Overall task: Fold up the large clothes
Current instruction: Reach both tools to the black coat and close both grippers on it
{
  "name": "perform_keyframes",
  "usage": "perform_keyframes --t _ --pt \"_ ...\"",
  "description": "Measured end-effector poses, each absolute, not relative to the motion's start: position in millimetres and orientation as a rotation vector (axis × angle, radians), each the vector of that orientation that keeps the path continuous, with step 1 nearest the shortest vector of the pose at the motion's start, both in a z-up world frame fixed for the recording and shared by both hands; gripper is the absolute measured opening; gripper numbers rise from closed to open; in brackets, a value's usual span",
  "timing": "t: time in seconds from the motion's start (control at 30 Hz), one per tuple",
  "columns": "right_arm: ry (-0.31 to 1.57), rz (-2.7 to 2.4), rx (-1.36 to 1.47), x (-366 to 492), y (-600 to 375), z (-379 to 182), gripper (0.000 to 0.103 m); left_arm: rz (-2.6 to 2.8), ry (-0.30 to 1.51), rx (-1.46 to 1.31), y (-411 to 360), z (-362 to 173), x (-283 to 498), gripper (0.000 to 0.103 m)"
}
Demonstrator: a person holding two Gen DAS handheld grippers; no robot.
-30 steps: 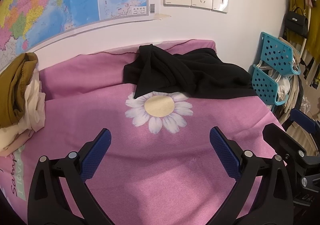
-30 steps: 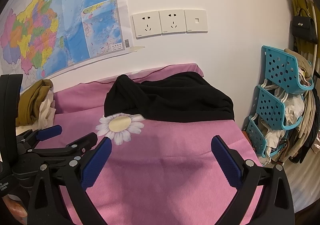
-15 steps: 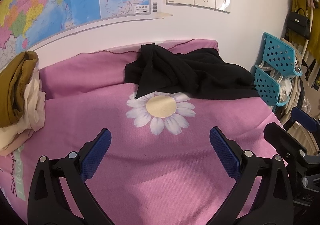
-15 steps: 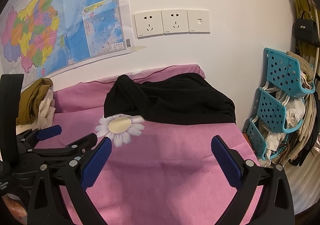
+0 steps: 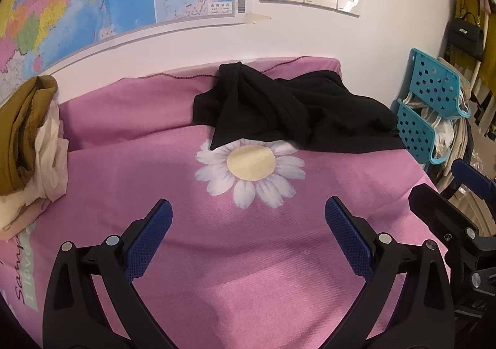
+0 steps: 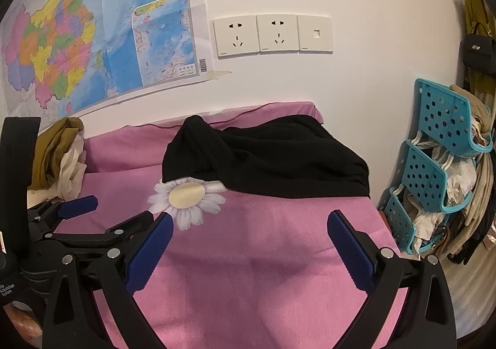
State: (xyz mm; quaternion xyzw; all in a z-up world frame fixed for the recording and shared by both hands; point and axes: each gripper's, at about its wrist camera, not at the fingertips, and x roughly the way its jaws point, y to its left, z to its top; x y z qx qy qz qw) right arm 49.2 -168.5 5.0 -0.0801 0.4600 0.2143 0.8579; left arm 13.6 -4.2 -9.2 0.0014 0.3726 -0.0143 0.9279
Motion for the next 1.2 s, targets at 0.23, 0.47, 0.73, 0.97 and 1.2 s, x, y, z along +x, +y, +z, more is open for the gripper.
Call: perform_keyframes --t 0.23,0.47,0.73,0.97,1.2 --pt "0.972 0.465 -0.214 70.0 -159.8 -4.2 0.097 -0.011 0.806 -0.024 8.5 -17.1 30.0 0.097" --pt "0.976 0.503 -0.327 99.0 -138.0 -27.4 0.097 0.002 0.853 -0.065 25.9 -27.1 52.7 0.097" --pt "1.036 0.576 -0.513 143.5 -85.6 -85.8 0.097 0.078 0.876 -0.08 49.7 -33.5 70.3 0.097" --pt "1.046 0.622 -0.683 164.0 -45.0 -129.1 0.097 0.124 0.895 -0.093 72.0 -41.2 78.4 0.097" --pt "1.074 0.744 -0.707 169.5 -33.5 -141.4 0.05 0.14 0.912 -0.097 82.9 -47.9 86.3 0.097"
